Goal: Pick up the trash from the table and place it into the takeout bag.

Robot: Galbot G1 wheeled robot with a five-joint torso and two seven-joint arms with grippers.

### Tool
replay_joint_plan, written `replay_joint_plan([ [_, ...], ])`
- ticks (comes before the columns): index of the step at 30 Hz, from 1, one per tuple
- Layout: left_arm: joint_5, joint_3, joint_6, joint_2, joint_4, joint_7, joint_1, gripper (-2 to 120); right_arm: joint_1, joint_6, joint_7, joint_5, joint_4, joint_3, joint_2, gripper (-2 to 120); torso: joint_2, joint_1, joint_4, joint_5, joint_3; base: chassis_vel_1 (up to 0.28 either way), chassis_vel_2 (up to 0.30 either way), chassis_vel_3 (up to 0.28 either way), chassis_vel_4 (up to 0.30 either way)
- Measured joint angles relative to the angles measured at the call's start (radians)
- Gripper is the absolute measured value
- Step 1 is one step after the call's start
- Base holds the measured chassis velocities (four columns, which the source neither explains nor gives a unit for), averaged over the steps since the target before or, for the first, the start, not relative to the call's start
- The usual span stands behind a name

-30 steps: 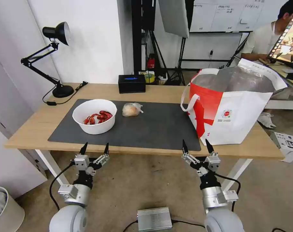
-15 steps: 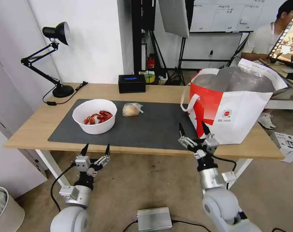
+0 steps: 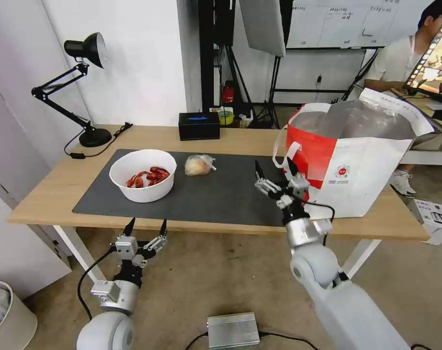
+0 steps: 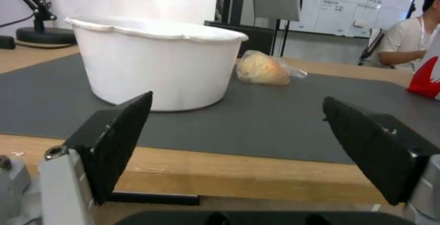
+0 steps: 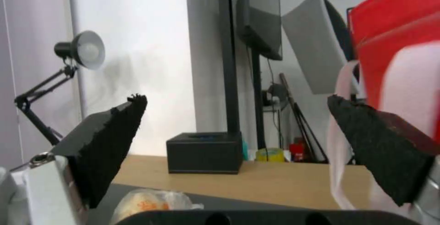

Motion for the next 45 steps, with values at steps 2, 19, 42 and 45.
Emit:
replay_joint_plan([
  [2,0.0,0.0,-0.001,-0.002,0.002,0.0,0.0,100,0.02,-0.001,-0.003,0.001,-0.022,-0.009,0.005,100,0.0,0.0,-0.0001,0.0001,0.0,0.0,0.0,0.0,0.0],
  [19,0.0,-0.019,-0.014,-0.002,0.003,0.0,0.015,100,0.262,-0.007,-0.013,0.039,-0.249,-0.149,0.053,99,0.0,0.0,-0.0001,0.0,0.0,0.0,0.0,0.0,0.0],
  [42,-0.004,-0.025,-0.018,-0.013,0.006,0.002,0.006,100,0.53,-0.022,-0.035,0.086,-0.552,-0.275,0.175,99,0.0,0.0,0.0,0.0,0.0,0.0,0.0,0.0,0.0],
  [45,-0.004,-0.025,-0.018,-0.014,0.007,0.002,0.005,100,0.551,-0.022,-0.047,0.087,-0.585,-0.284,0.189,99,0.0,0.0,0.0,0.0001,0.0,0.0,0.0,0.0,0.0],
])
